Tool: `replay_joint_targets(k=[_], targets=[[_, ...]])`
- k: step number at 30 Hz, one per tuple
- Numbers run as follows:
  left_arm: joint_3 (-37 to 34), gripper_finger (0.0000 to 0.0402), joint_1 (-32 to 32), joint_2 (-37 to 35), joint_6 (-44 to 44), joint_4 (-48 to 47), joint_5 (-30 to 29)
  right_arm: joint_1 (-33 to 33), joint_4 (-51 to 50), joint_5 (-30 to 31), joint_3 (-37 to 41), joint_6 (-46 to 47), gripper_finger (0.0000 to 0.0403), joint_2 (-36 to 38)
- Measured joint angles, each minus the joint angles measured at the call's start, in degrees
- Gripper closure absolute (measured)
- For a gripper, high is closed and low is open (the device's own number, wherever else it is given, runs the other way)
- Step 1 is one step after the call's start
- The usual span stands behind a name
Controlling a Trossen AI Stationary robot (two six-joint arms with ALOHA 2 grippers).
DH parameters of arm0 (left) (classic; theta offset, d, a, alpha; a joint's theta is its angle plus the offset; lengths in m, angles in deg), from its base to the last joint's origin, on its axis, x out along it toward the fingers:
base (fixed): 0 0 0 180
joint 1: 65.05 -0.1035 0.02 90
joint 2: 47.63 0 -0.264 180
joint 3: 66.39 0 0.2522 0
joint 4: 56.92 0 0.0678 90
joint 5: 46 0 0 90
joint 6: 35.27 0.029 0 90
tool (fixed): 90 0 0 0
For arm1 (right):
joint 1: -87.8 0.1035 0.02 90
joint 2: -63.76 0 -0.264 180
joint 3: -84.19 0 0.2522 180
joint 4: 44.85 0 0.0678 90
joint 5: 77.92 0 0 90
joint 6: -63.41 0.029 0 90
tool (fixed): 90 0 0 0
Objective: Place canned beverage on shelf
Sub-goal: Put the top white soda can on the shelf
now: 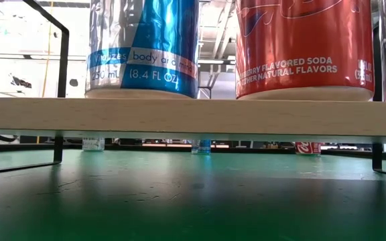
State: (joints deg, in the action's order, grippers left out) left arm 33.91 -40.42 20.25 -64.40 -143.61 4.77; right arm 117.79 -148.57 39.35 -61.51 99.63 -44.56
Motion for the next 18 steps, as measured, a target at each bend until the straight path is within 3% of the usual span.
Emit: replay_joint_targets(k=[5, 10, 18], targets=[[-9.68, 0.0056, -8.98, -8.76, -11.99, -0.16, -6.57, -3.69, 0.05, -0.22, 7.71, -4.59, 0.0045, 8.19], [-13.47, 0.0056, -26.71, -11.44, -7.43, 2.23, -4.38, -8.61, 0.07, -0.39, 19.7, -7.63, 0.0045, 17.67], [-13.55, 0.0056, -65.52, -4.76, 9.48, 14.17, 21.75, -15.16, 10.38, -3.06, 41.42, -10.92, 0.0045, 33.37]])
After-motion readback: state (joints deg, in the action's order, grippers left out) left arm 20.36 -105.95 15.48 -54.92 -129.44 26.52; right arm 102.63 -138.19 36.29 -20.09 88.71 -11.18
